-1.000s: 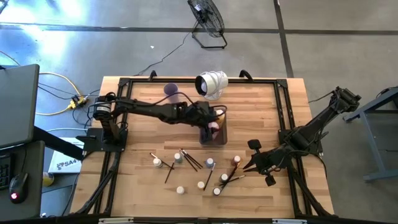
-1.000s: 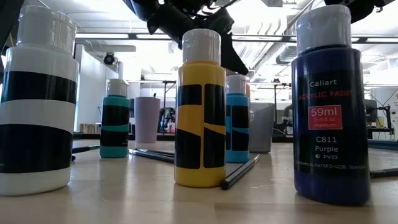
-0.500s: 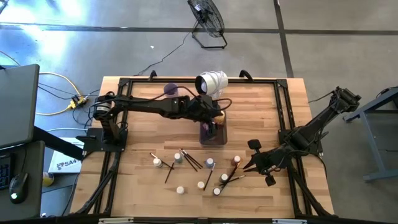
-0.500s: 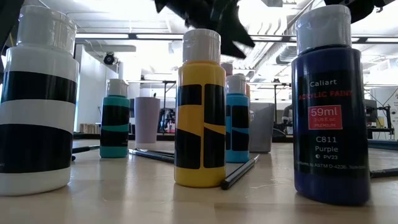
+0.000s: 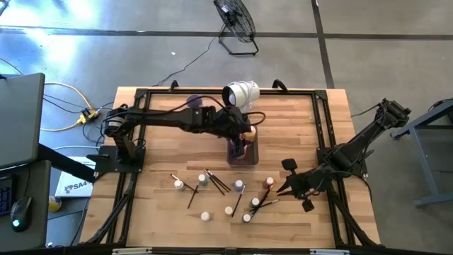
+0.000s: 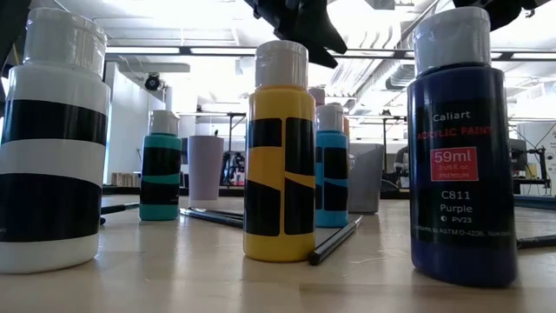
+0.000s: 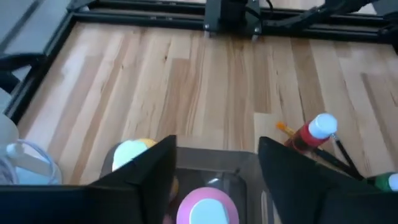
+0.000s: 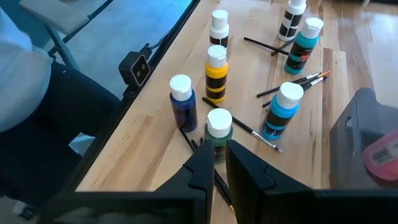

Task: Pick & Place Paint Supplies
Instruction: Adjust the paint bottles

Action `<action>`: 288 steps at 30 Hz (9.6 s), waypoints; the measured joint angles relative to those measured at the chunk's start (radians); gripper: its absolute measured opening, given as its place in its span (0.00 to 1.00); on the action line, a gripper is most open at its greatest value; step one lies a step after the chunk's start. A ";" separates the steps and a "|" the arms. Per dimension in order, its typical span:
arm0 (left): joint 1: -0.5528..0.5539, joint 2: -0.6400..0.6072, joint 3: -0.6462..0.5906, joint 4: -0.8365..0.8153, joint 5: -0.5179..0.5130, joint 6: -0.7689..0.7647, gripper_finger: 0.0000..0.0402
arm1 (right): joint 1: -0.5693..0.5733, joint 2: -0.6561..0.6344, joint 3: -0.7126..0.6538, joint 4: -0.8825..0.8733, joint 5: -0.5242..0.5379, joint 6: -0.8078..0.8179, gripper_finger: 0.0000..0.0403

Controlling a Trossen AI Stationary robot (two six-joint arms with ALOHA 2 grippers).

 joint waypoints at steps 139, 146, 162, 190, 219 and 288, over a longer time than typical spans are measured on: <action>-0.069 -0.500 -1.015 0.787 -0.167 0.146 0.00 | -0.747 0.349 -0.259 0.766 -0.003 -0.045 0.00; -0.069 -0.500 -1.015 0.787 -0.167 0.146 0.00 | -0.778 0.349 -0.259 0.765 -0.008 -0.052 0.00; -0.069 -0.500 -1.015 0.787 -0.167 0.146 0.00 | -0.782 0.349 -0.259 0.765 -0.009 -0.072 0.00; 0.127 -0.295 -1.015 1.026 0.209 0.021 0.00 | -0.662 -0.001 -0.259 0.516 -0.030 -0.106 0.00; 0.127 -0.025 -0.850 1.016 0.190 -0.099 0.00 | -0.641 -0.011 -0.259 0.525 0.004 -0.157 0.00; 0.166 -0.070 -0.851 0.974 -0.071 -0.115 0.00 | -0.641 -0.011 -0.259 0.497 -0.006 -0.123 0.00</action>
